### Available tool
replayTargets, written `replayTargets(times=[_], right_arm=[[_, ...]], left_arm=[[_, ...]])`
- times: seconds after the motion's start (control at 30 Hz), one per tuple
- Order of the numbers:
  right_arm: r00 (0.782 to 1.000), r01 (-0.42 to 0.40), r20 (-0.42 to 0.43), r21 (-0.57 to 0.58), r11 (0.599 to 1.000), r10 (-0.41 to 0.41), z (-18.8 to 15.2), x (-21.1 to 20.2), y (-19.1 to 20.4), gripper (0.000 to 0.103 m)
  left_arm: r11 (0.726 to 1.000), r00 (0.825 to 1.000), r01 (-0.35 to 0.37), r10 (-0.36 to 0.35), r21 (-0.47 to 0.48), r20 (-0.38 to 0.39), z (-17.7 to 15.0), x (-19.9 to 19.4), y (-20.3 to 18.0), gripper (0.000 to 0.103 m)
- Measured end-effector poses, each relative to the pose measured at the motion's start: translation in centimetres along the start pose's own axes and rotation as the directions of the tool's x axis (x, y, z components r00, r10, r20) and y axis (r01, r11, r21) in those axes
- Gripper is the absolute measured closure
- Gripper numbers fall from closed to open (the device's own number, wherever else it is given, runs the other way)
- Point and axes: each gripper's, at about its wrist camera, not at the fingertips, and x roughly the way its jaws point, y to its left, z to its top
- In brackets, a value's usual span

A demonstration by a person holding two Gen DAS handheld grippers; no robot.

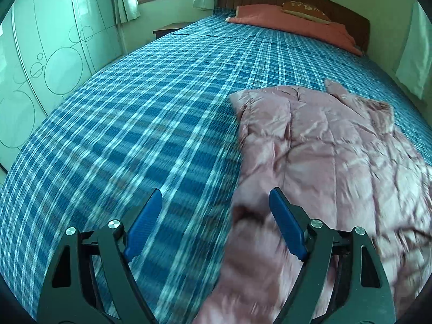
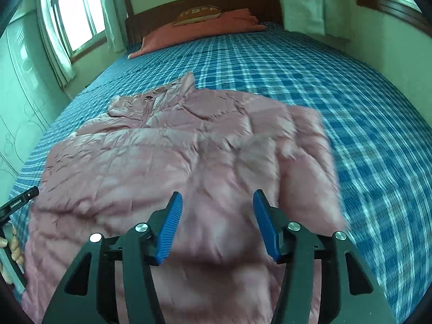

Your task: Fold large clothes

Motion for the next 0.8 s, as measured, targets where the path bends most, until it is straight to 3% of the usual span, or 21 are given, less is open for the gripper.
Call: replayTargets(times=[0.3, 0.43, 0.6, 0.77, 0.8], right_arm=[[0.992, 0.101, -0.09, 0.156, 0.983, -0.088, -11.2, -9.4, -10.4, 0.047], [0.993, 0.041, -0.119, 0.287, 0.957, -0.007, -15.7, -12.4, -13.6, 0.047], [0.989, -0.053, -0.106, 0.373, 0.926, 0.1, -20.2, -15.0, -14.4, 0.047], [0.978, -0.131, -0.089, 0.432, 0.892, 0.187, -23.0, -16.4, -14.1, 0.047], [0.973, -0.156, -0.08, 0.457, 0.876, 0.215, -23.7, -16.7, -14.0, 0.047]], left_arm=[[0.985, 0.993, 0.088, -0.098, -0.147, -0.061, -10.0, -8.1, 9.0, 0.022], [0.964, 0.984, 0.124, -0.15, -0.235, -0.094, -14.8, -10.8, 12.2, 0.022], [0.907, 0.963, 0.178, -0.241, -0.382, -0.122, -20.1, -13.1, 15.1, 0.022], [0.857, 0.95, 0.235, -0.303, -0.458, -0.079, -23.6, -15.5, 16.3, 0.022], [0.834, 0.938, 0.263, -0.339, -0.486, -0.074, -24.3, -16.0, 16.5, 0.022]])
